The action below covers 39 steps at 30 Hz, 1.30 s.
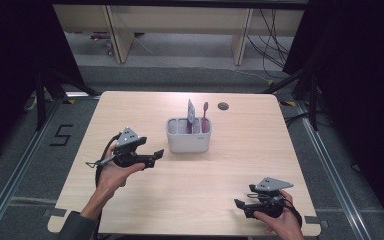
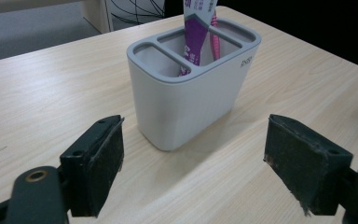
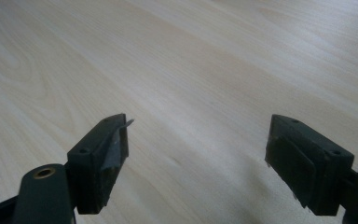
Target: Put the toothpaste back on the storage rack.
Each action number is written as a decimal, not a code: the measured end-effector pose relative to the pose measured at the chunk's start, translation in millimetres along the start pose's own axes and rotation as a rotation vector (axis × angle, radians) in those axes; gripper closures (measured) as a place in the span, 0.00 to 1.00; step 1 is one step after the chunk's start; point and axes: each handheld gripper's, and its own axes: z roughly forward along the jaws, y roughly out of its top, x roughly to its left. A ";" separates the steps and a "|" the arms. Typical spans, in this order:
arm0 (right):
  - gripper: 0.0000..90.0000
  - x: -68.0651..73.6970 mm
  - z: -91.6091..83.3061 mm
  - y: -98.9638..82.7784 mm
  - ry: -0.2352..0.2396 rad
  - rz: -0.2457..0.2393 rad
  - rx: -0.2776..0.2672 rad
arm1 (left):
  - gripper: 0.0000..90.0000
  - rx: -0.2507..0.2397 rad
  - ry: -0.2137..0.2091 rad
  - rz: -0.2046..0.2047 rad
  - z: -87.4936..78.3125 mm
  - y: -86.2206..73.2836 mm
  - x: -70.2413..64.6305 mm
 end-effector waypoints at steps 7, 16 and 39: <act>0.24 -0.8 -0.2 0.2 0.001 -0.012 -0.007 | 0.20 -0.001 -0.006 0.000 -1.0 -9.0 -1.1; 0.24 -1.5 -0.2 0.3 -0.004 -0.017 -0.026 | 0.20 -0.001 -0.014 0.006 -4.6 -21.8 -2.6; 0.24 -0.6 -0.4 0.8 0.006 -0.012 -0.045 | 0.19 0.033 -0.031 0.013 -9.0 -49.6 -7.4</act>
